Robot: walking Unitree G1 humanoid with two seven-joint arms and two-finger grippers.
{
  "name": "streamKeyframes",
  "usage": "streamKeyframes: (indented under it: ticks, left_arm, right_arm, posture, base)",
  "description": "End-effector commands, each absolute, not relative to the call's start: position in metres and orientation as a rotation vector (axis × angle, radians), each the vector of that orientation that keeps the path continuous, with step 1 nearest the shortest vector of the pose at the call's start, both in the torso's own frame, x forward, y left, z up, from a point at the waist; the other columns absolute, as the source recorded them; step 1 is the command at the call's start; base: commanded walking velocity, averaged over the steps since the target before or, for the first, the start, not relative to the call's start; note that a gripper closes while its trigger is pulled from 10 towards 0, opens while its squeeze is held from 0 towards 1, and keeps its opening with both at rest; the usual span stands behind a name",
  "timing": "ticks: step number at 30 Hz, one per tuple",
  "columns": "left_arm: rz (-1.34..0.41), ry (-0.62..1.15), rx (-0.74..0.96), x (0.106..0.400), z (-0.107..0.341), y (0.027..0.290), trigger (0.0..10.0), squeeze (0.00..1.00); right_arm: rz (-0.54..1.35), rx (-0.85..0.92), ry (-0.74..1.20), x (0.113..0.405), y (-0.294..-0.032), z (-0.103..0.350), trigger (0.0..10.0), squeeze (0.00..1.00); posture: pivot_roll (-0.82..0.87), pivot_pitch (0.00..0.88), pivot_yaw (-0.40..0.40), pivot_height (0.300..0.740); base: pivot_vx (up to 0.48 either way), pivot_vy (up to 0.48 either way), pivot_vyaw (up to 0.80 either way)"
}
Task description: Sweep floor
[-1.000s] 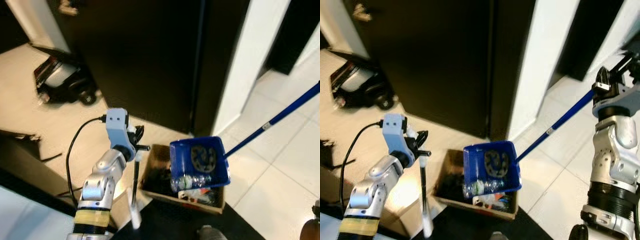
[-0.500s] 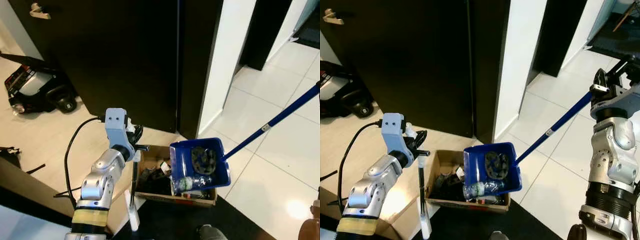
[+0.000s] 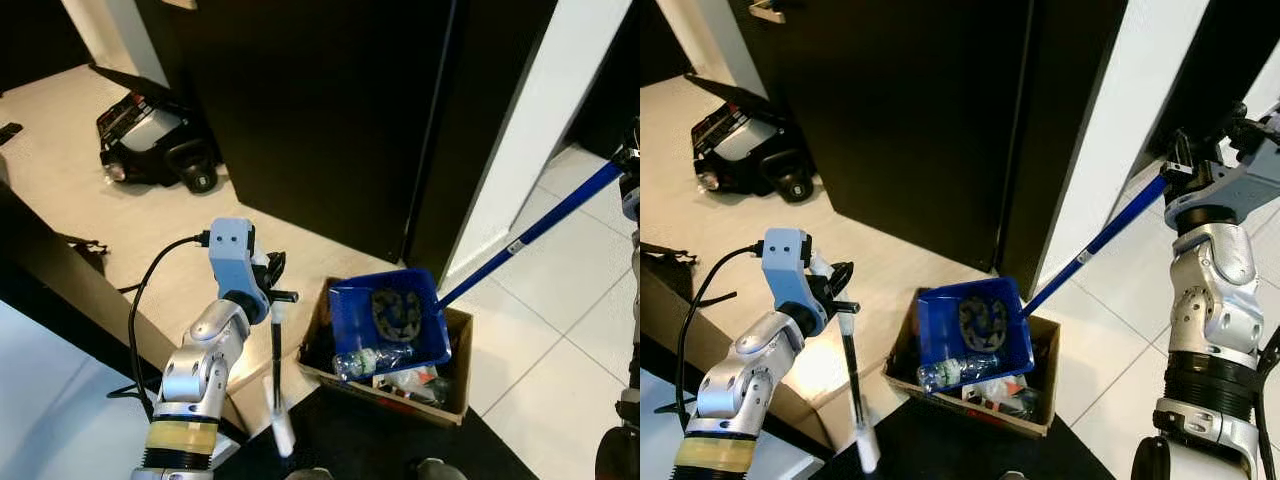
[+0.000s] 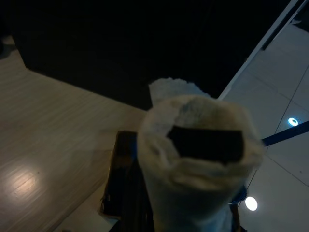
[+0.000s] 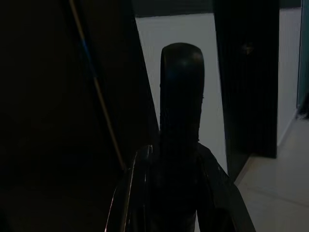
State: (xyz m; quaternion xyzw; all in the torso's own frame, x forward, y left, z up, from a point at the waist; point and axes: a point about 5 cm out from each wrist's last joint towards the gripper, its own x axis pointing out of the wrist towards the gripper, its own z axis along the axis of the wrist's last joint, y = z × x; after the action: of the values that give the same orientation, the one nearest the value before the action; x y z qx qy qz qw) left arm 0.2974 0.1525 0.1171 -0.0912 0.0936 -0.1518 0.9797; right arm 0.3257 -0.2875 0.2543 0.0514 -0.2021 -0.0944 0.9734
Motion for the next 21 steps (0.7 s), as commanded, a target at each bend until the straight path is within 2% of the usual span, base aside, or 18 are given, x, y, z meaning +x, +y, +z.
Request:
streamKeyframes:
  ticks: [1,6,17,21]
  left_arm:
    - [-0.306,0.168,-0.177,0.300,0.121,0.152,10.0,0.00]
    - [-0.309,0.165,-0.176,0.300,0.121,0.150,10.0,0.00]
    - [-0.312,0.159,-0.175,0.301,0.123,0.150,10.0,0.00]
    - [-0.306,0.156,-0.171,0.299,0.124,0.152,10.0,0.00]
  right_arm:
    - [-0.182,0.030,-0.509,0.323,-0.287,0.277,10.0,0.00]
    - [-0.182,-0.100,-0.586,0.328,-0.281,0.293,10.0,0.00]
    - [-0.142,-0.231,-0.638,0.347,-0.267,0.303,10.0,0.00]
    - [-0.081,-0.286,-0.669,0.359,-0.248,0.308,10.0,0.00]
  posture:
    - [0.01,0.046,0.044,0.740]
    - [0.02,0.039,0.044,0.740]
    - [0.03,0.032,0.040,0.740]
    - [0.06,0.033,0.033,0.740]
  base:
    - [0.000,0.000,0.00]
    - [0.000,0.000,0.00]
    - [0.000,0.000,0.00]
    - [0.000,0.000,0.00]
